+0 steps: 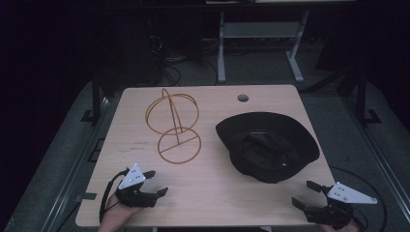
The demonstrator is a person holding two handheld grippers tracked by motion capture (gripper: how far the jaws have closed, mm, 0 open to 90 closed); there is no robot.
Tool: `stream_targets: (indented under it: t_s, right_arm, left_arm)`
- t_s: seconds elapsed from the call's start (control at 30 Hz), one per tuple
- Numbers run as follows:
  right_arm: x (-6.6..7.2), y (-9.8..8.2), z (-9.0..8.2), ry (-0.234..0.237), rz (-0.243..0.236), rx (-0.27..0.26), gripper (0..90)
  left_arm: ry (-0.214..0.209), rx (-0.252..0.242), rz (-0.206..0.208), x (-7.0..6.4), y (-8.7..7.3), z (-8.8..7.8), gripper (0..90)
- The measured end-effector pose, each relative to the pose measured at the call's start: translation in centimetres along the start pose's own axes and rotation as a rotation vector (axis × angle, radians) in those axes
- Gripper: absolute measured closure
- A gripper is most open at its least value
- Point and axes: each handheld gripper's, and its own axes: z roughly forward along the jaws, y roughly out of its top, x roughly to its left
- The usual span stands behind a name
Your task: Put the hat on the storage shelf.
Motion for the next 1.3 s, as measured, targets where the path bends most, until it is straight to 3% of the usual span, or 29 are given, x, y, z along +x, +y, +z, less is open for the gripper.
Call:
stream_targets:
  t_s: [0.23,0.37,0.7,1.0,1.13,1.3]
  right_arm:
    - [0.0,0.0,-0.1,0.003,0.0,-0.004,14.8]
    - [0.0,0.0,0.0,0.006,0.0,-0.004,14.8]
    - [0.1,0.0,0.1,0.011,-0.008,0.01,14.8]
    - [0.0,0.1,-0.2,0.007,0.003,-0.01,14.8]
    - [-0.1,0.1,-0.3,0.009,0.011,-0.024,14.6]
    - [-0.3,0.0,-0.4,0.005,0.023,-0.022,14.5]
  left_arm:
    - [-0.008,0.004,-0.007,-0.1,0.1,0.2,21.9]
    - [-0.036,0.023,-0.015,-0.3,0.3,0.4,21.7]
    - [-0.063,0.004,0.023,-1.8,1.2,0.5,21.6]
    - [-0.105,-0.026,-0.001,-2.0,2.1,0.4,21.7]
    - [-0.124,-0.028,0.011,-2.5,2.9,0.4,21.7]
    - [-0.125,-0.014,0.055,-2.9,4.0,0.6,20.2]
